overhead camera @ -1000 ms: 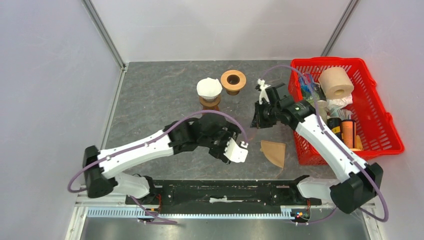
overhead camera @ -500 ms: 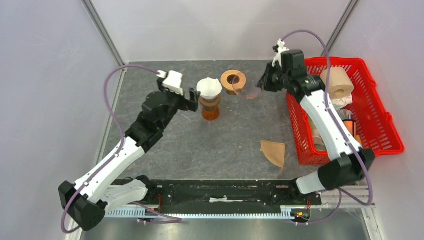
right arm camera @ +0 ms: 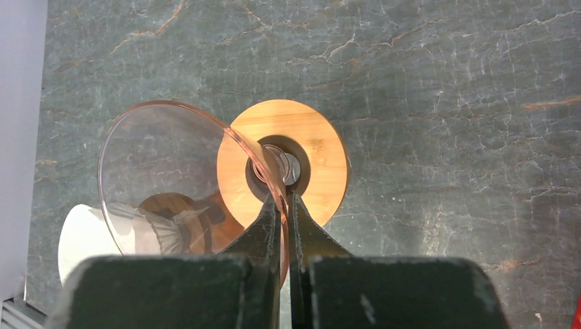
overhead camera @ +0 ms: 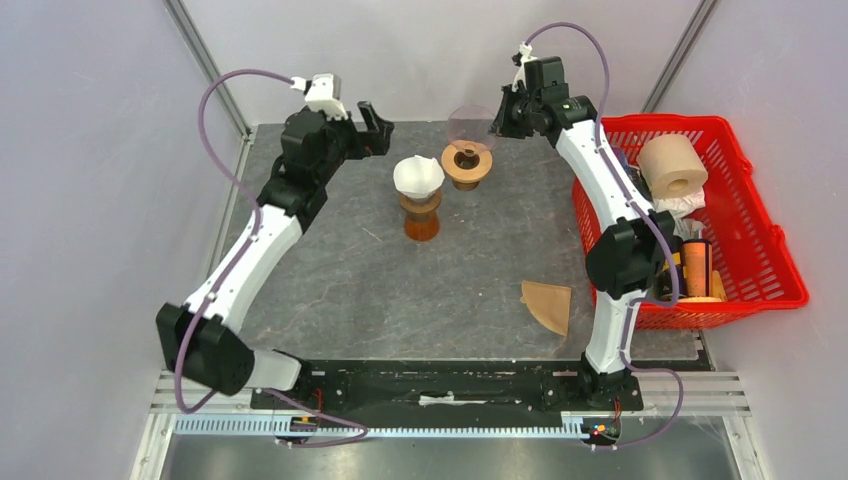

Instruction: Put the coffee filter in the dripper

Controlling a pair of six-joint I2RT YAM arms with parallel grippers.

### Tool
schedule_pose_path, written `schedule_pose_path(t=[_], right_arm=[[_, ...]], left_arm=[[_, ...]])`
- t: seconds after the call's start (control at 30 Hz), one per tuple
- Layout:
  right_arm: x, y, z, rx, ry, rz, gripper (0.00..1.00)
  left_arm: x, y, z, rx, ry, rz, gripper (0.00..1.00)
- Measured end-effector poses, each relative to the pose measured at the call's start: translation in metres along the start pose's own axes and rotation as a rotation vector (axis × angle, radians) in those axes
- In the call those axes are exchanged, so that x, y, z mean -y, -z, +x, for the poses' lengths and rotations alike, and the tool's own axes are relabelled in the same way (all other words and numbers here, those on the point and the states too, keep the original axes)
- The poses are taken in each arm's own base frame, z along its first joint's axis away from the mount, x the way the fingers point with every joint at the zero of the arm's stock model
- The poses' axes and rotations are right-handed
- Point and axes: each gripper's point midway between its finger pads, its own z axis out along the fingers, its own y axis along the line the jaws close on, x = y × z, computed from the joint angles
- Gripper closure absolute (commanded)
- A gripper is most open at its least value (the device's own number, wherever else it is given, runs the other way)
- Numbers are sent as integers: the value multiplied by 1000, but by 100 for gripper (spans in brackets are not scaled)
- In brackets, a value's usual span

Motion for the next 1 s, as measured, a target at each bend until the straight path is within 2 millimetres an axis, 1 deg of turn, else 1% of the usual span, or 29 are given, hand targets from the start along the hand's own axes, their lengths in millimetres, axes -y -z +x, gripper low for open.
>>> schedule_pose_path(t=[0.07, 0.13, 0.3, 0.47, 0.63, 0.73, 0.8, 0.9, 1.0], right_arm=[[1, -5, -1, -5, 8, 5, 100], [3, -7, -2, -7, 14, 9, 100], [6, -10, 2, -23, 17, 14, 100], [9, -18, 9, -45, 14, 14, 100], [10, -26, 15, -66, 10, 7, 100], [10, -27, 16, -70, 10, 7, 100], [10, -28, 17, -73, 9, 7, 100], [11, -31, 19, -79, 8, 6, 100], [13, -36, 23, -90, 6, 10, 100]], left_arm=[[7, -18, 3, -27, 5, 43, 1], [19, -36, 8, -58, 11, 103, 1], [45, -72, 24, -115, 42, 258, 1], [58, -104, 50, -179, 92, 345, 12], [69, -136, 71, -231, 136, 410, 15], [73, -144, 83, -258, 142, 427, 16], [79, -147, 89, -275, 141, 435, 18], [90, -148, 94, -299, 137, 449, 24], [100, -151, 93, -305, 129, 463, 32]])
